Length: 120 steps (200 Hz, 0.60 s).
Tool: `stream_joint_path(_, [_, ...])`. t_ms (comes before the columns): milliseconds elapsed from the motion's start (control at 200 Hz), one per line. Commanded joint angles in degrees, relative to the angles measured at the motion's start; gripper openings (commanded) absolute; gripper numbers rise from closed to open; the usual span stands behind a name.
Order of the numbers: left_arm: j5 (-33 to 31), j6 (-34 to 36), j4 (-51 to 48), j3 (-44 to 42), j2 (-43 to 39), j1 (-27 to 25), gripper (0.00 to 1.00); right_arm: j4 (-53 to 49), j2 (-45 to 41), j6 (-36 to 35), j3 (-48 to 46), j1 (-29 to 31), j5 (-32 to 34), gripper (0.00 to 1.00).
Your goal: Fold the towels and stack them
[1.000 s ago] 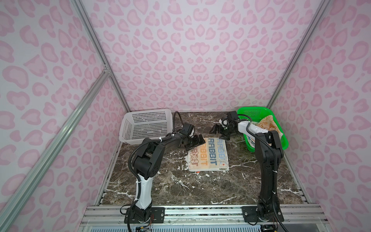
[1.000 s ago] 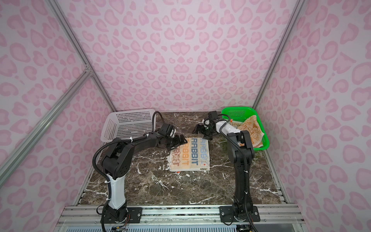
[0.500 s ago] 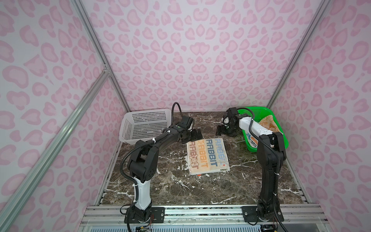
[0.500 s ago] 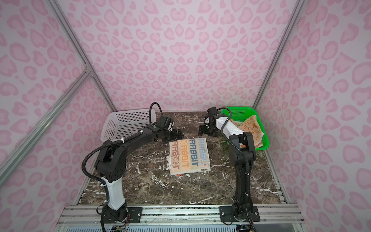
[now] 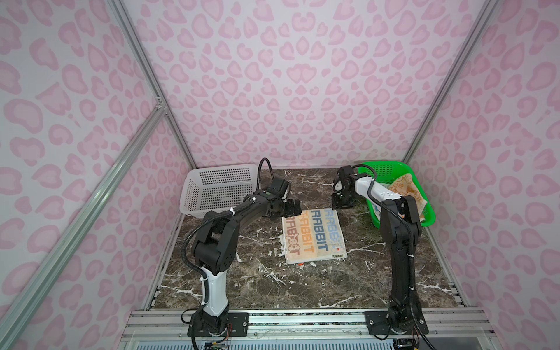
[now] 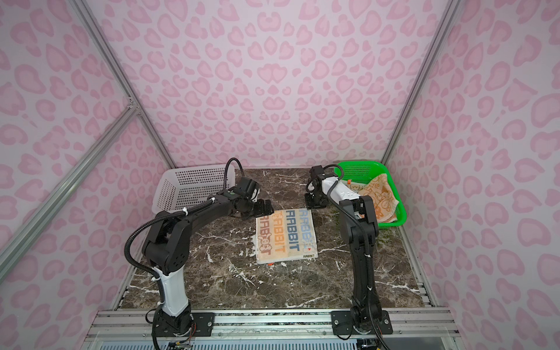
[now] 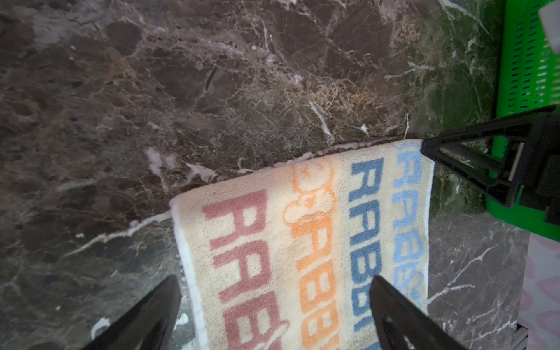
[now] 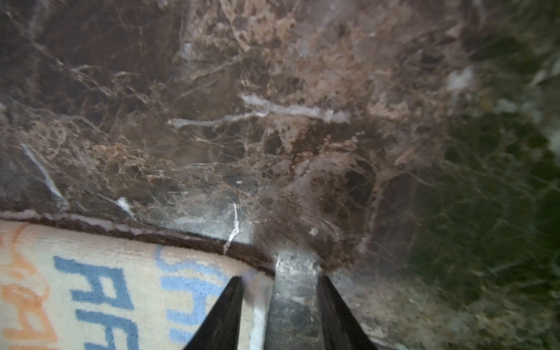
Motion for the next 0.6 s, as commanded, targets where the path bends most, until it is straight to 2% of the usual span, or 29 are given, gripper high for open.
stream_joint_path(0, [0.4,0.8,-0.1,-0.3,0.4,0.2,0.98,-0.9,1.4,-0.8,0.3,0.7,0.3,0.40])
stream_joint_path(235, [0.0,1.9,-1.6,-0.2,0.5,0.8,0.98,-1.3,3.5,-0.6,0.7,1.8,0.7,0.24])
stream_joint_path(465, [-4.3,5.6,-7.4,4.5,4.1,1.9,1.00,-1.0,3.2,-0.4,-0.2,1.8,0.5,0.07])
stream_joint_path(595, [-5.2,7.1,-8.6,7.7,7.2,2.2,0.95,-0.6,2.9,-0.3,-0.5,1.8,-0.2,0.00])
